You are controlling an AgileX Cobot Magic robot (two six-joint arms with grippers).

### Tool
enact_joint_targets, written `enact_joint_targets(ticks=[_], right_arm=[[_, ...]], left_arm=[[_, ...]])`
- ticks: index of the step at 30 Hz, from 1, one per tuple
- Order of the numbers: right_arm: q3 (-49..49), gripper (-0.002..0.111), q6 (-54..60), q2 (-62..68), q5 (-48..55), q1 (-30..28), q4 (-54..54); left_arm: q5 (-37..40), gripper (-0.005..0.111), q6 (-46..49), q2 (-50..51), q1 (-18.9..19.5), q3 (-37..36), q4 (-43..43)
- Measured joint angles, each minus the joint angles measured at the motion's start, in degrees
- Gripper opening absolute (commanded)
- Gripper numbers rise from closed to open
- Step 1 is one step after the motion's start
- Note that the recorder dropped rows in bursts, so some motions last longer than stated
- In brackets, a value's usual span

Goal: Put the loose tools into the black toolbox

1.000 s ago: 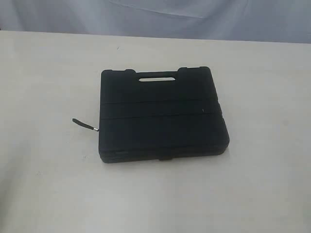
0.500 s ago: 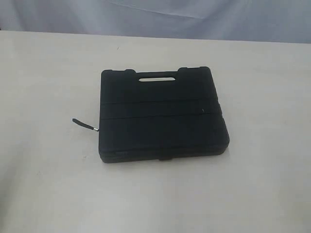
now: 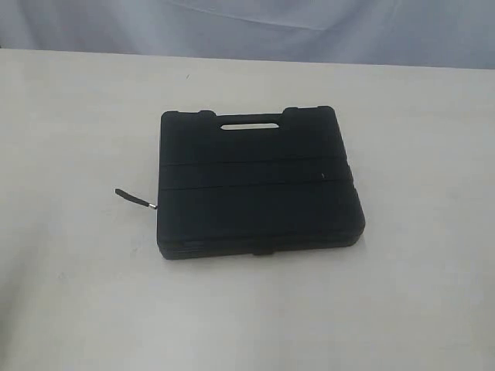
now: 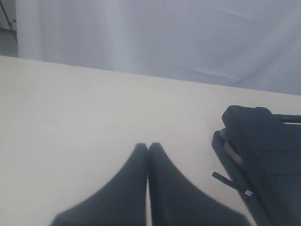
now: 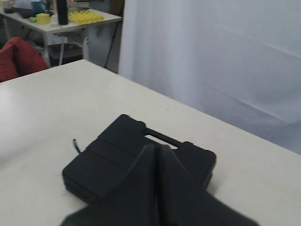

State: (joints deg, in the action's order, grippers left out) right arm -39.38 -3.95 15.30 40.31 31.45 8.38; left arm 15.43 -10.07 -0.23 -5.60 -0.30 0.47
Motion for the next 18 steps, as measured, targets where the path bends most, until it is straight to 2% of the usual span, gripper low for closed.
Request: enact_joint_targets(ticks=[2, 5, 10, 13, 18], right_arm=[[4.43, -0.001, 0.25, -4.13, -3.08, -4.7, 0.15], [17.15, -0.001, 0.12, -10.37, -15.74, -9.98, 0.2], [34.93, -0.001, -0.59, -14.88, -29.9, -10.32, 0.2], [38.98, -0.001, -1.67, -14.88, -34.16, -10.32, 0.2], [39.22, -0.001, -1.33, -14.88, -31.83, -10.32, 0.2]], left_arm=[[0.0, 0.0, 0.0, 0.0, 0.0, 0.0, 0.0], [0.0, 0.0, 0.0, 0.0, 0.0, 0.0, 0.0], [0.0, 0.0, 0.0, 0.0, 0.0, 0.0, 0.0], [0.0, 0.0, 0.0, 0.0, 0.0, 0.0, 0.0], [0.0, 0.0, 0.0, 0.0, 0.0, 0.0, 0.0]])
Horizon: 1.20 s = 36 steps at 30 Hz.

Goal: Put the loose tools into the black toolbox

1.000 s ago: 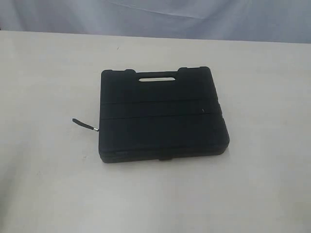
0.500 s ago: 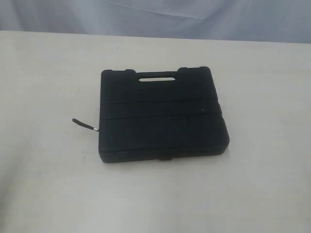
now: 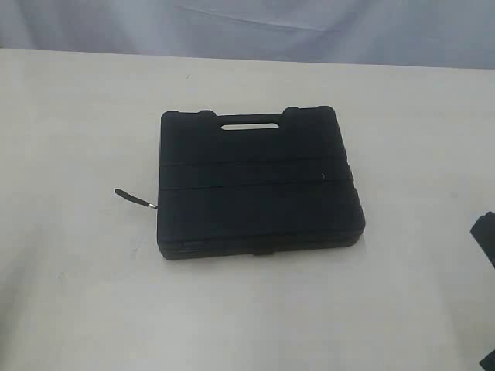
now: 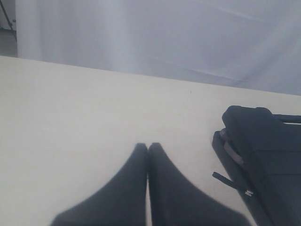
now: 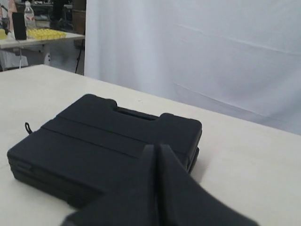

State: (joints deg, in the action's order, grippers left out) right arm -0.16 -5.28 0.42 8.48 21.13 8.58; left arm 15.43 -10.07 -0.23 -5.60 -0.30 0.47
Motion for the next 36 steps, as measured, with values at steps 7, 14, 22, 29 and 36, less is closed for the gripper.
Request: enact_joint_targets(ticks=[7, 14, 22, 29, 36], right_arm=[[0.0, -0.001, 0.24, 0.0, 3.09, 0.0, 0.08], [0.0, -0.001, 0.24, 0.0, 3.2, 0.0, 0.08], [0.0, -0.001, 0.24, 0.0, 3.2, 0.0, 0.08], [0.0, -0.001, 0.24, 0.0, 3.2, 0.0, 0.08], [0.0, -0.001, 0.24, 0.0, 3.2, 0.0, 0.08]], left_arm=[[0.0, 0.0, 0.0, 0.0, 0.0, 0.0, 0.0], [0.0, 0.0, 0.0, 0.0, 0.0, 0.0, 0.0], [0.0, 0.0, 0.0, 0.0, 0.0, 0.0, 0.0], [0.0, 0.0, 0.0, 0.0, 0.0, 0.0, 0.0], [0.0, 0.0, 0.0, 0.0, 0.0, 0.0, 0.0]])
